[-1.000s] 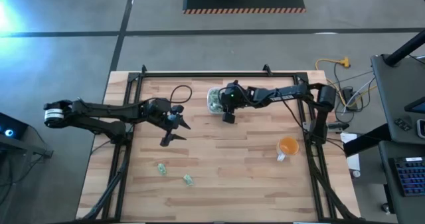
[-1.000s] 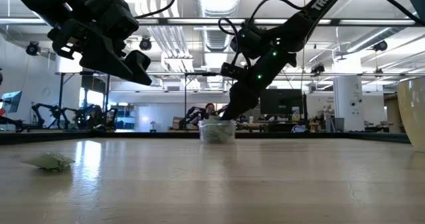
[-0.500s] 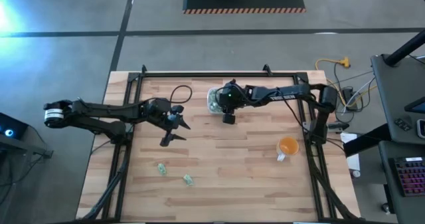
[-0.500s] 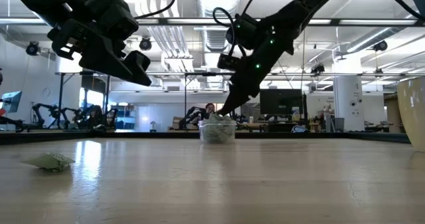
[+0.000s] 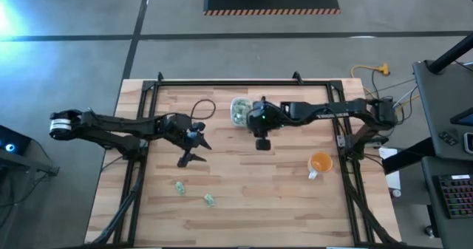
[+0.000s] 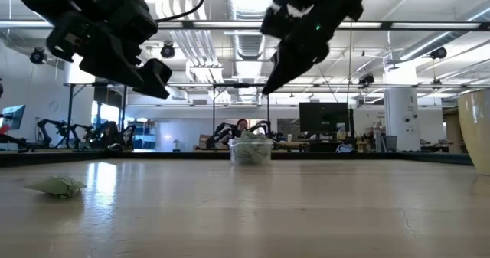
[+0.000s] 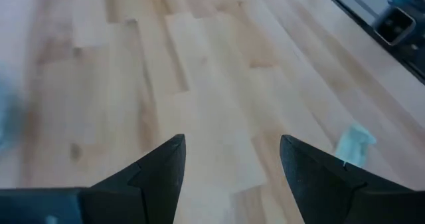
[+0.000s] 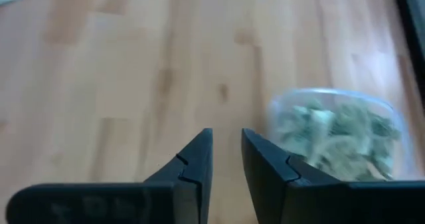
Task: Pick and place Stevia / Truvia into bins
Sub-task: Put the right green stevia packet into the transparent bin
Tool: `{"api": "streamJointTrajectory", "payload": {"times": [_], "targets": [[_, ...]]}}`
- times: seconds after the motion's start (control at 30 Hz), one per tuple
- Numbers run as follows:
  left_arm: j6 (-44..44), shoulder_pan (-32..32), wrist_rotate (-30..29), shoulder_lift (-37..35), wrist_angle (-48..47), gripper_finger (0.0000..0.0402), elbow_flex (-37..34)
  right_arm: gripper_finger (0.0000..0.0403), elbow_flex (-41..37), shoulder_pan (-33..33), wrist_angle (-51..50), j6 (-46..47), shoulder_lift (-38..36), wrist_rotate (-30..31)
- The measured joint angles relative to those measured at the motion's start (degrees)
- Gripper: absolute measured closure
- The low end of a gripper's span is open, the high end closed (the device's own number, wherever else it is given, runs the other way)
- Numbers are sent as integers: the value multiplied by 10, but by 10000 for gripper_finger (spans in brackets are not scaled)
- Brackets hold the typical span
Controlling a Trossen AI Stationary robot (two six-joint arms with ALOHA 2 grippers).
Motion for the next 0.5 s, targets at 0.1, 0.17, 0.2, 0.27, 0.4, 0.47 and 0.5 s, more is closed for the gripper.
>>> {"api": "streamJointTrajectory", "payload": {"times": [0.1,0.17,0.2,0.27,0.4,0.47,0.5], "targets": [[-16,-23,-2,11,5,173,-1,335,-2,30,-27,0,-19,-3],[-29,-39,-13,23,16,173,-1,335,-4,50,-44,1,-30,-4],[-36,-48,-18,32,19,173,-1,335,-6,61,-54,1,-33,-4],[-49,-66,-31,50,29,173,-1,335,-6,79,-68,5,-41,-4],[-74,-104,-34,99,52,173,-1,335,-8,108,-97,18,-45,-5],[-88,-122,-35,129,76,173,-1,335,-9,118,-102,20,-45,-5],[-94,-131,-36,142,79,173,-1,335,-9,121,-106,20,-45,-5]]}}
